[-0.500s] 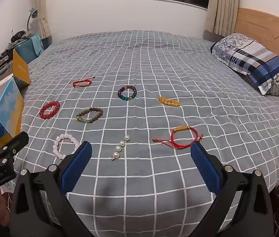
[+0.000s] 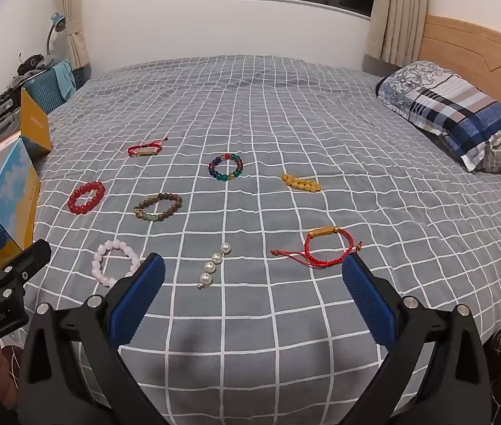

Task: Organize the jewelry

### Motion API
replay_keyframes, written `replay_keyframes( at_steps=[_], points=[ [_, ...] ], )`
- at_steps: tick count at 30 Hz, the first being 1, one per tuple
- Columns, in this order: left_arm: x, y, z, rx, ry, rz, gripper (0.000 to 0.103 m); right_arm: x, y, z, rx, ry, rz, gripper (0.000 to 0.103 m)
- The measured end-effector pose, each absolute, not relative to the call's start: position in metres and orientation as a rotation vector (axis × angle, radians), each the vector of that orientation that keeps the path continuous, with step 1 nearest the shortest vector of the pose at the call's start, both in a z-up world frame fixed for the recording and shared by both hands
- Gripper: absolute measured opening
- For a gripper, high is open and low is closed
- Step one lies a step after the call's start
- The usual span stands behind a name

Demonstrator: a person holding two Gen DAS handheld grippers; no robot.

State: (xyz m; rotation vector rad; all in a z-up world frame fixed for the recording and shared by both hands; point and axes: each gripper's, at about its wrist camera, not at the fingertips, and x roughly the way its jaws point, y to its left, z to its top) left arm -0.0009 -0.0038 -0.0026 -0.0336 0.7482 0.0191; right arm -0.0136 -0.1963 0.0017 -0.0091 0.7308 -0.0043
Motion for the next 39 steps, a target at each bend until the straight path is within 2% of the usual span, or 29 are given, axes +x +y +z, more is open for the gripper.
replay_keyframes(
  at_steps=[39],
  points=[
    [-0.0033, -0.0072, -0.0015, -0.012, 0.755, 0.017, 0.097, -0.0133, -0.1981, -0.0007, -0.019, 0.723, -0.016, 0.096]
  ],
)
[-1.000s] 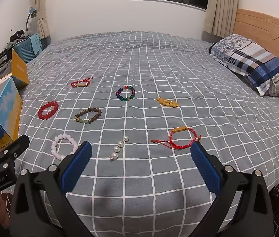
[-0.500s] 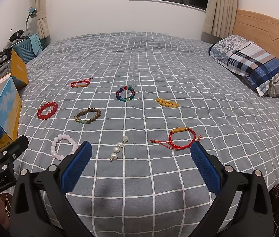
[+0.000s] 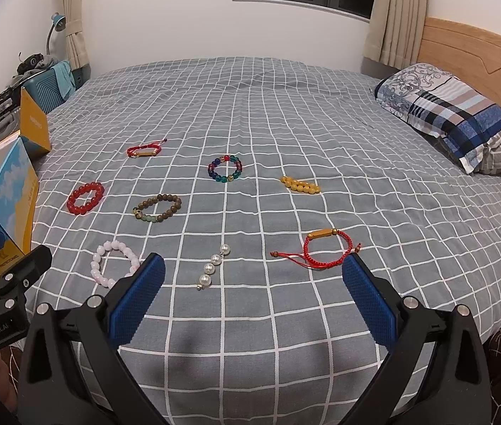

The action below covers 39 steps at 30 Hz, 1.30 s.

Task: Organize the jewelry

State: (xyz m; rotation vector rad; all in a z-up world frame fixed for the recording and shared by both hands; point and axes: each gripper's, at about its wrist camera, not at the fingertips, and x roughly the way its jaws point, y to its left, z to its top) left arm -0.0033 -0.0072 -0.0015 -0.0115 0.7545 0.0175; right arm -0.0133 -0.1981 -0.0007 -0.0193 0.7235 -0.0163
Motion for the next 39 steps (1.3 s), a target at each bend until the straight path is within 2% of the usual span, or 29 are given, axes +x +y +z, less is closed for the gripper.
replay_keyframes(
  at_steps=[39],
  points=[
    [-0.0032, -0.0084, -0.0034, -0.002, 0.76, 0.011, 0.097, -0.0113, -0.1981, -0.0015, -0.026, 0.721, -0.026, 0.096]
  ],
)
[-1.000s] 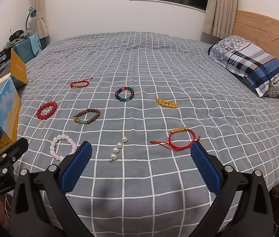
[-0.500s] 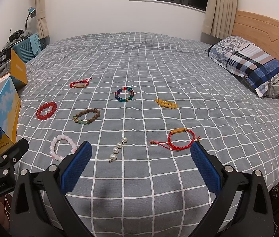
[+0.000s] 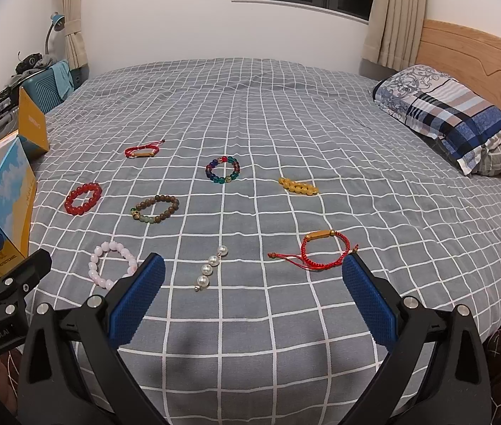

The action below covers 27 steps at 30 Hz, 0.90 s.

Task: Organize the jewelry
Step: 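Grasp the red bead bracelet with left tool while right tool grasps red string bracelet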

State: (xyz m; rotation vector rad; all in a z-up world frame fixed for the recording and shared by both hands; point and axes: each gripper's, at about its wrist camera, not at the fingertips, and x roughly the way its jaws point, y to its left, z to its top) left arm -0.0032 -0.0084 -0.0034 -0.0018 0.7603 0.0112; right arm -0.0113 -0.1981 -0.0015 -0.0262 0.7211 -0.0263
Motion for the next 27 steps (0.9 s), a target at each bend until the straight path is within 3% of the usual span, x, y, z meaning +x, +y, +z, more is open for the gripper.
replay_keyframes(
  at_steps=[7, 14, 20, 27],
  points=[
    [0.006, -0.007, -0.004, -0.009, 0.771, 0.003, 0.097, -0.01, -0.203, 0.003, -0.028, 0.716, -0.036, 0.096],
    [0.063, 0.009, 0.0, -0.042, 0.828, 0.024, 0.097, 0.019, -0.219, 0.013, -0.038, 0.743, -0.083, 0.096],
    [0.119, 0.025, -0.015, -0.05, 0.884, 0.071, 0.097, 0.065, -0.235, -0.01, -0.046, 0.834, -0.126, 0.096],
    [0.168, 0.05, -0.067, -0.085, 0.973, 0.133, 0.097, 0.1, -0.255, -0.062, -0.016, 0.941, -0.145, 0.096]
  ],
)
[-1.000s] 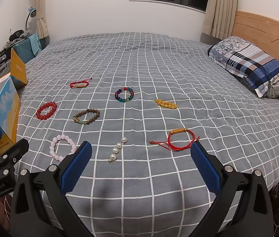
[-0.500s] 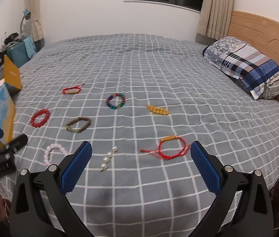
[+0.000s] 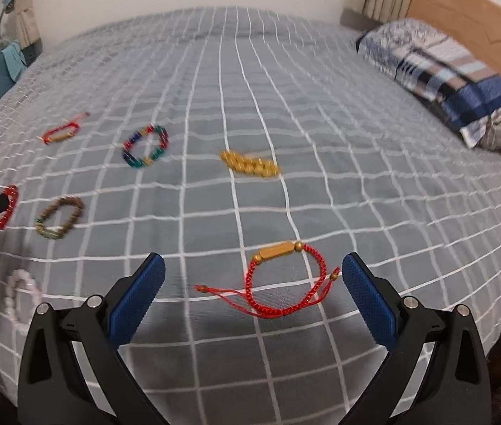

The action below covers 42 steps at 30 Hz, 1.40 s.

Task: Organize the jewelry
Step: 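Grasp the red bead bracelet with left tool while right tool grasps red string bracelet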

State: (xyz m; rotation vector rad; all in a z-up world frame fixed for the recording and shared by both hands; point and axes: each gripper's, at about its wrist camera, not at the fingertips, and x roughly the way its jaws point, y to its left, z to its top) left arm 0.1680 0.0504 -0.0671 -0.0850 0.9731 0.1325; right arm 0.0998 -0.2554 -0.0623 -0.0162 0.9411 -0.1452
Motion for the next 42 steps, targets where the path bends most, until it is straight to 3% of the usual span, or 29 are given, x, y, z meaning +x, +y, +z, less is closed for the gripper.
replay_keyframes(
  at_steps=[8, 14, 17, 20, 23, 25, 27, 29, 30, 42],
  points=[
    [0.184, 0.068, -0.093, -0.105, 1.006, 0.161, 0.097, 0.121, -0.27, -0.107, 0.017, 1.05, -0.164, 0.096],
    [0.186, 0.065, -0.096, -0.089, 1.009, 0.157, 0.095, 0.121, -0.271, -0.111, 0.039, 1.048, -0.147, 0.095],
    [0.183, 0.065, -0.095, -0.102, 1.01, 0.138, 0.082, 0.119, -0.27, -0.11, 0.048, 1.047, -0.132, 0.084],
    [0.178, 0.063, -0.092, -0.113, 1.014, 0.113, 0.058, 0.118, -0.273, -0.106, 0.059, 1.04, -0.126, 0.064],
    [0.172, 0.06, -0.089, -0.134, 1.029, 0.072, 0.039, 0.118, -0.275, -0.104, 0.061, 1.032, -0.129, 0.043],
    [0.17, 0.058, -0.088, -0.13, 1.031, 0.061, 0.027, 0.118, -0.276, -0.103, 0.062, 1.025, -0.128, 0.023],
    [0.168, 0.055, -0.086, -0.12, 1.025, 0.057, 0.027, 0.117, -0.275, -0.101, 0.062, 1.016, -0.126, 0.012],
    [0.166, 0.053, -0.084, -0.113, 1.016, 0.048, 0.022, 0.115, -0.277, -0.098, 0.073, 1.002, -0.127, 0.01],
    [0.163, 0.051, -0.081, -0.107, 1.006, 0.042, 0.013, 0.114, -0.277, -0.096, 0.078, 0.994, -0.126, 0.01],
    [0.153, 0.046, -0.06, -0.111, 0.944, 0.007, 0.013, 0.098, -0.277, -0.068, 0.105, 0.866, -0.117, 0.01]
  ],
)
